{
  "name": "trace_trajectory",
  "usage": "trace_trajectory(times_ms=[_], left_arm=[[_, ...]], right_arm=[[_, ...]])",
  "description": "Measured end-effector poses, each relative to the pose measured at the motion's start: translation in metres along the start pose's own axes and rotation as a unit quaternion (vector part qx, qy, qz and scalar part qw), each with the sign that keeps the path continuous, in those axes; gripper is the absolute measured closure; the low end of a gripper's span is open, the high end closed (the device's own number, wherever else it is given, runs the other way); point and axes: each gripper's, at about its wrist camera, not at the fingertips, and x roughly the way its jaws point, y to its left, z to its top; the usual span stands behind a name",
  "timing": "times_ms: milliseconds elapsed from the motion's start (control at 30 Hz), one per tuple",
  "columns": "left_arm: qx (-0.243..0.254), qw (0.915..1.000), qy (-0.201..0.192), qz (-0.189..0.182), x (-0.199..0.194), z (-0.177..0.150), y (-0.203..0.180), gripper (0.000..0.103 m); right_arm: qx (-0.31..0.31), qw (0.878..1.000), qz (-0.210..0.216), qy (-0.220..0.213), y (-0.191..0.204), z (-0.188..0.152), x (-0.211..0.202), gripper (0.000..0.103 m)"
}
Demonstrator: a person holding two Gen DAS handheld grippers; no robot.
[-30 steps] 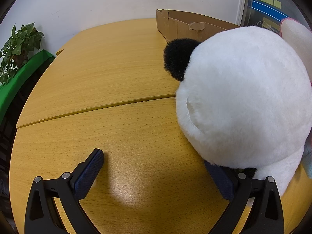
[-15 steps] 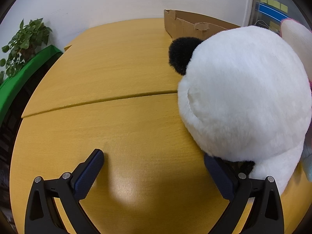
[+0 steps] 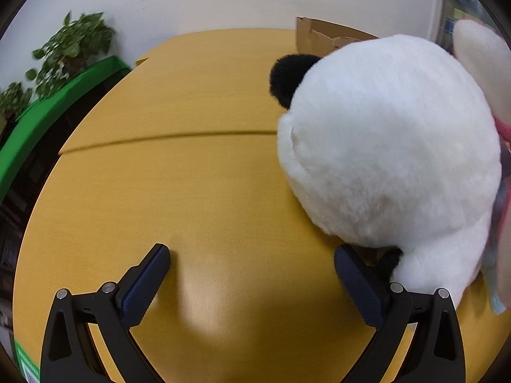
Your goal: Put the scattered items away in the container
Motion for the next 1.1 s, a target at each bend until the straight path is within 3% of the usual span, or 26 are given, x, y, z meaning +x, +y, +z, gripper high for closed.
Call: trace_trajectory(times_ms=[233, 400, 600, 800, 933, 1100], left_arm=[[-0.047, 0.9983, -0.036, 0.0, -0.037, -0.028, -0.009, 0.0], [-0.07, 0.9941, -0.081, -0.019, -0.078, -0.022, -0.019, 0.0], [-0.039, 0.9899, -0.136, -0.003, -0.133, -0.009, -0.053, 0.0], [0.0, 0.9858, -0.161, -0.049, -0.165, -0.007, -0.094, 0.0], [-0.001, 0.9809, -0.174, -0.088, -0.184, -0.006, -0.109, 0.0], [-0.01, 0.9843, -0.167, -0.057, -0.189, -0.007, -0.122, 0.0]], right_arm=[[0.0, 1.0, 0.0, 0.0, 0.0, 0.0, 0.0, 0.0], [0.0, 1.0, 0.0, 0.0, 0.0, 0.0, 0.0, 0.0], [0.0, 1.0, 0.0, 0.0, 0.0, 0.0, 0.0, 0.0], [0.0, 1.0, 0.0, 0.0, 0.0, 0.0, 0.0, 0.0], [0.014, 1.0, -0.01, 0.0, -0.002, 0.003, 0.003, 0.0], [0.032, 0.999, -0.024, 0.0, -0.006, 0.01, 0.009, 0.0]])
